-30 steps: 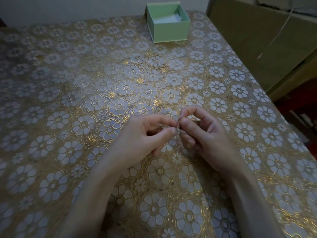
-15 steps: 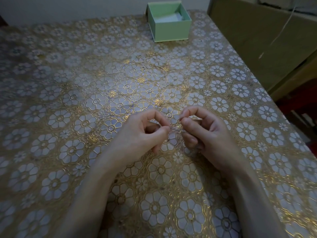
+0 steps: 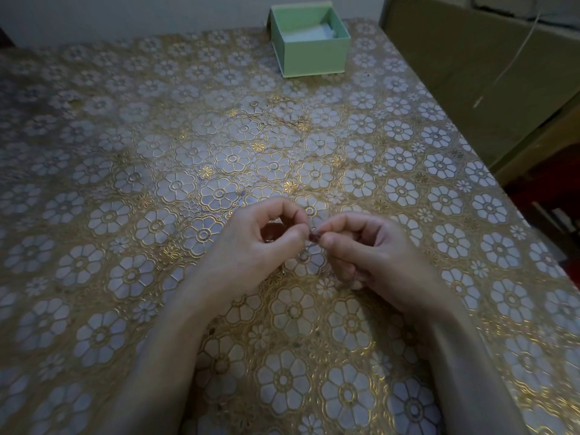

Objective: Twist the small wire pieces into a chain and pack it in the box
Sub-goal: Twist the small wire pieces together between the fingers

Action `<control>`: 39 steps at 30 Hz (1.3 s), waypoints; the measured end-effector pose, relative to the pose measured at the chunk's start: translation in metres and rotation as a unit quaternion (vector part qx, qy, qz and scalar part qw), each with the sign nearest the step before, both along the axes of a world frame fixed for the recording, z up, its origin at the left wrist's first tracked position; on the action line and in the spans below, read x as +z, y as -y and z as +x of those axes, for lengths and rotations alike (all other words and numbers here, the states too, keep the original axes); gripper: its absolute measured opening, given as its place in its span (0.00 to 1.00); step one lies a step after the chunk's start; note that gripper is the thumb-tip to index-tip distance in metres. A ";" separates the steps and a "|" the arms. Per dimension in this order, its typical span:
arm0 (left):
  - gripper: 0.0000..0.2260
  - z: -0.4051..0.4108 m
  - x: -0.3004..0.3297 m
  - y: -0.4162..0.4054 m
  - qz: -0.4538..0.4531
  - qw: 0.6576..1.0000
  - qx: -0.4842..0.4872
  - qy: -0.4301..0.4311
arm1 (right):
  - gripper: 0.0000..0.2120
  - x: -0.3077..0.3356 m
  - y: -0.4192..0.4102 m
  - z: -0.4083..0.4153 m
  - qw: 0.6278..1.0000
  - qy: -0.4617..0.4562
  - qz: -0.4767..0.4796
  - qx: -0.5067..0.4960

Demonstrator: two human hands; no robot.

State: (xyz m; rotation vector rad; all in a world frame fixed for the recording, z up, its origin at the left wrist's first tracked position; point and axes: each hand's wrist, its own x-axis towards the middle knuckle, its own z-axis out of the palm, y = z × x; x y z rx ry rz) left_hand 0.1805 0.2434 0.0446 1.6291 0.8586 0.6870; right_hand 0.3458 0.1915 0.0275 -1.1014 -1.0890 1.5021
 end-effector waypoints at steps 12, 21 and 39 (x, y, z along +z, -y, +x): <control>0.07 -0.003 -0.008 -0.005 -0.034 0.999 0.008 -0.003 | 0.05 0.000 -0.001 -0.003 0.995 0.032 0.087 -0.033; 0.09 -0.001 -0.001 -0.001 -0.036 0.998 0.042 -0.017 | 0.05 -0.005 -0.002 -0.008 0.984 0.126 0.112 -0.050; 0.07 -0.001 -0.003 -0.003 -0.056 0.994 0.094 -0.031 | 0.05 -0.004 -0.002 -0.011 0.974 0.076 0.158 -0.145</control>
